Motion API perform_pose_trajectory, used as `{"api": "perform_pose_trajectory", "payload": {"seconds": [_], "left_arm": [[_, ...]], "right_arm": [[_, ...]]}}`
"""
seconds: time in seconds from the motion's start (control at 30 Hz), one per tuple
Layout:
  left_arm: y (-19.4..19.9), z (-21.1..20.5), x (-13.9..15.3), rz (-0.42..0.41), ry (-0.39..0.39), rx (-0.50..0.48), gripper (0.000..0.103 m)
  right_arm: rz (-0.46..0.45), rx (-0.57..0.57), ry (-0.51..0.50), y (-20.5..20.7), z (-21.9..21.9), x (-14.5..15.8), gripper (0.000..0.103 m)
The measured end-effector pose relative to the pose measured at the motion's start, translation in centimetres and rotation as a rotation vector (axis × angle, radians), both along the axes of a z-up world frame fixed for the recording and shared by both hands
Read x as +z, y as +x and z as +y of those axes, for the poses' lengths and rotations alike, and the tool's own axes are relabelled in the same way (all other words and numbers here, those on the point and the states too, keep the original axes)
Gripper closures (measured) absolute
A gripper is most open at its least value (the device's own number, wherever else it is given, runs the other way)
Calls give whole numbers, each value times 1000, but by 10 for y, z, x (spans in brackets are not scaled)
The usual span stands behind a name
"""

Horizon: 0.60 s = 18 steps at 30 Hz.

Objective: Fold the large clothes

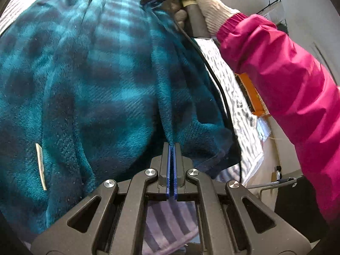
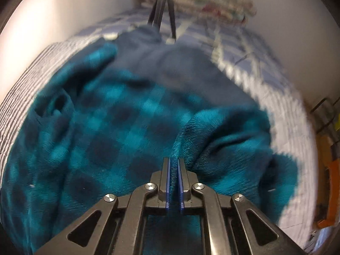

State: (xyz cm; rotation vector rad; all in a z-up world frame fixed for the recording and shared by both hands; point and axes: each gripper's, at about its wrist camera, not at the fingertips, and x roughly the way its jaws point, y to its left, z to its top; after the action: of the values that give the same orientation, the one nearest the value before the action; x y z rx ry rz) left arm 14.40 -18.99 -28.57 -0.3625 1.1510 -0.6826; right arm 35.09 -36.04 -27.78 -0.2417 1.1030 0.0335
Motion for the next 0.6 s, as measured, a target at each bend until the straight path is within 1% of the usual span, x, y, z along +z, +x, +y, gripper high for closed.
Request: {"api": "perform_pose_trajectory", "payload": {"seconds": [0.03, 0.1, 0.13, 0.17, 0.27, 0.33, 0.43, 0.47, 0.53, 0.6], "left_arm": [[-1, -2, -1, -2, 9, -5, 103], [-3, -4, 0, -13, 26, -19, 103], [-4, -4, 1, -15, 31, -22, 103], [-5, -5, 3, -16, 30, -27, 103], [-4, -3, 9, -34, 50, -28, 103], [-3, -6, 10, -27, 69, -38, 103], [-4, 4, 9, 0, 60, -42, 103], [-5, 8, 9, 12, 46, -37, 103], [-7, 16, 12, 34, 5, -24, 103], [-9, 23, 18, 30, -21, -11, 103]], "right_arm": [[10, 5, 14, -1, -1, -5, 90], [-4, 5, 34, -6, -4, -2, 86], [-2, 0, 63, -9, -7, 3, 79], [-9, -8, 100, -15, -11, 15, 76], [-67, -10, 135, -39, -21, 53, 75], [-88, -15, 179, -60, -29, 77, 75], [-99, -27, 235, -109, -39, 110, 74], [-103, -28, 259, -136, -42, 120, 74], [-102, -41, 284, -181, -46, 126, 71], [-73, -54, 306, -227, -50, 120, 71]]}}
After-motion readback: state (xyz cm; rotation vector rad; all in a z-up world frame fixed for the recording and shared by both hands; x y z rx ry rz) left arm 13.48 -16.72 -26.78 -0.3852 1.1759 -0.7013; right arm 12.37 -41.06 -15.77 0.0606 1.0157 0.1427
